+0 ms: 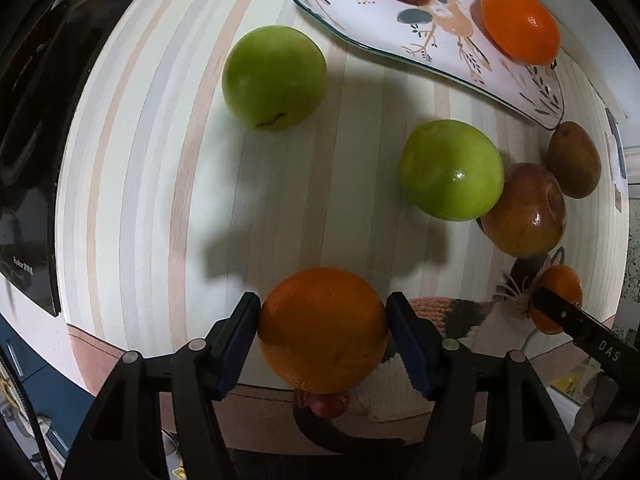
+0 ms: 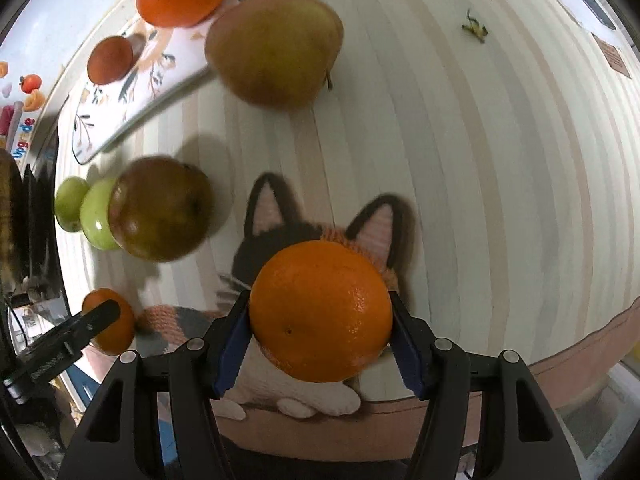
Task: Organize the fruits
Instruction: 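Grasp a tangerine with left tool while right tool grasps an orange on the mat, then lower both held fruits onto the floral plate and open both tools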
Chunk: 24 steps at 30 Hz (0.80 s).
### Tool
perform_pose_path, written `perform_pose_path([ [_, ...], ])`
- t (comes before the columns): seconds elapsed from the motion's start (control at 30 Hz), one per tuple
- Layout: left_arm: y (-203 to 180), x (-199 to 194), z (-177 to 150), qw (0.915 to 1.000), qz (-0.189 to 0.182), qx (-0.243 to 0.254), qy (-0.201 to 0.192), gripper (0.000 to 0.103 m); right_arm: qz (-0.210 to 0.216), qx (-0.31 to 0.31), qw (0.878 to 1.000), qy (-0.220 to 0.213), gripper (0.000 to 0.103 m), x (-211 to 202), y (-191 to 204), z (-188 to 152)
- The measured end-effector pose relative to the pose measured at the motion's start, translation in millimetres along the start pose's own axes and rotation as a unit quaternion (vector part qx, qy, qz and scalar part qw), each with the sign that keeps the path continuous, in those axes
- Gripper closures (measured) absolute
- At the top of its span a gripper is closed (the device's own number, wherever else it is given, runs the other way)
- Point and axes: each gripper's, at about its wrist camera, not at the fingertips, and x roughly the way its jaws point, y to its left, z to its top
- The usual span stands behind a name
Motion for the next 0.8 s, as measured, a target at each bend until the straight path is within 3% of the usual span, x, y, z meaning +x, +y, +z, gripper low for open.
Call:
perform_pose_path([
  [0.3, 6.2, 5.0, 2.8, 0.9998, 0.005, 0.012, 0.017, 0.038, -0.013, -0.008, 1.000, 0.002, 0.036, 3.3, 0.4, -9.1],
  [0.4, 8.4, 16.4, -0.9, 0.9991, -0.006, 0.009, 0.041, 0.038, -0.018, -0.011, 1.000, 0.004, 0.036, 3.2, 2.4, -8.4],
  [0.43, -1.4, 21.8, 12.0, 0.9990, -0.007, 0.010, 0.043, 0.038, -0.020, -0.012, 1.000, 0.005, 0.036, 3.2, 2.6, -9.0],
  [0.63, 7.8, 20.4, 11.1, 0.9997, -0.008, -0.002, 0.024, 0.040, -0.021, -0.014, 1.000, -0.001, 0.036, 7.8, 16.4, -1.0],
  [0.8, 5.7, 6.5, 8.8, 0.9998, 0.015, 0.015, -0.006, 0.040, -0.024, -0.024, 0.999, -0.007, 0.037, 4.2, 16.4, -1.8],
])
